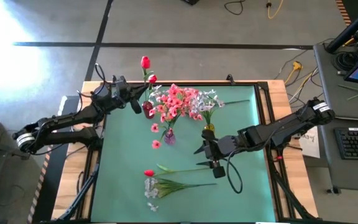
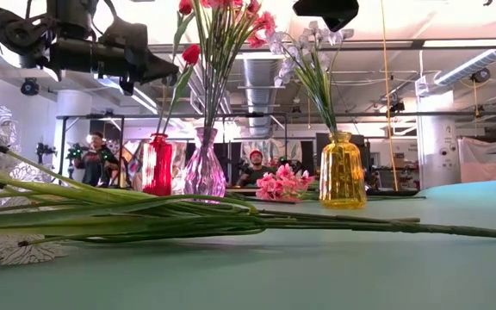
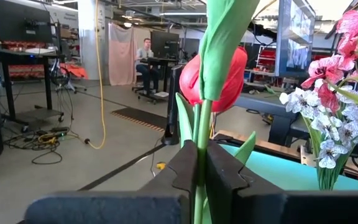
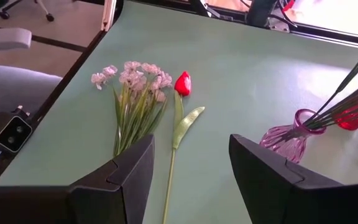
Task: Sort flowers into vase by color
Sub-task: Put the right red flower into the red vase
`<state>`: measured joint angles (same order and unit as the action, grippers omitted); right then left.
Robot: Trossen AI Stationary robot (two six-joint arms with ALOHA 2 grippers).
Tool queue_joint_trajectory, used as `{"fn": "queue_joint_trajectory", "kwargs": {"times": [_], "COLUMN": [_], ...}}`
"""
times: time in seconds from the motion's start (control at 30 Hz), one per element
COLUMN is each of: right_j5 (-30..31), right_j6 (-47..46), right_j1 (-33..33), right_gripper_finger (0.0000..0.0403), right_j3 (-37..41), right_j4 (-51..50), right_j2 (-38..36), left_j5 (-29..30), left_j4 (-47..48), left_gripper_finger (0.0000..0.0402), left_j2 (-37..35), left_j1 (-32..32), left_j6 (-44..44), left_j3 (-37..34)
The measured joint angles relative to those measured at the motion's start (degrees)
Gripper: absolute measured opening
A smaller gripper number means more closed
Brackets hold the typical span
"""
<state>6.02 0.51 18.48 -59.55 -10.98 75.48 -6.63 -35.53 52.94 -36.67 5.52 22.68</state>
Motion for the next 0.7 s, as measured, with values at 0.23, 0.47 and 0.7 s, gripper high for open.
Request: {"fn": "queue_joint_trajectory", "kwargs": {"times": [0.23,0.47,0.7], "right_j5": [0.02,0.04,0.03], "right_j6": [0.07,-0.05,-0.66], "right_j1": [0.0,0.0,0.0], "right_gripper_finger": [0.0201,0.0201,0.0201], "right_j3": [0.0,0.0,0.0], "right_j4": [0.67,0.65,0.63], "right_j2": [0.0,0.02,0.02], "left_j5": [0.02,0.02,0.02], "left_j4": [-0.02,0.01,1.9], "left_gripper_finger": [0.0038,0.0068,0.0079], "left_j2": [-0.43,-0.46,-1.36], "left_j1": [0.0,0.0,0.0], "left_j6": [0.66,1.04,2.08], "left_j3": [0.0,0.0,0.0]}}
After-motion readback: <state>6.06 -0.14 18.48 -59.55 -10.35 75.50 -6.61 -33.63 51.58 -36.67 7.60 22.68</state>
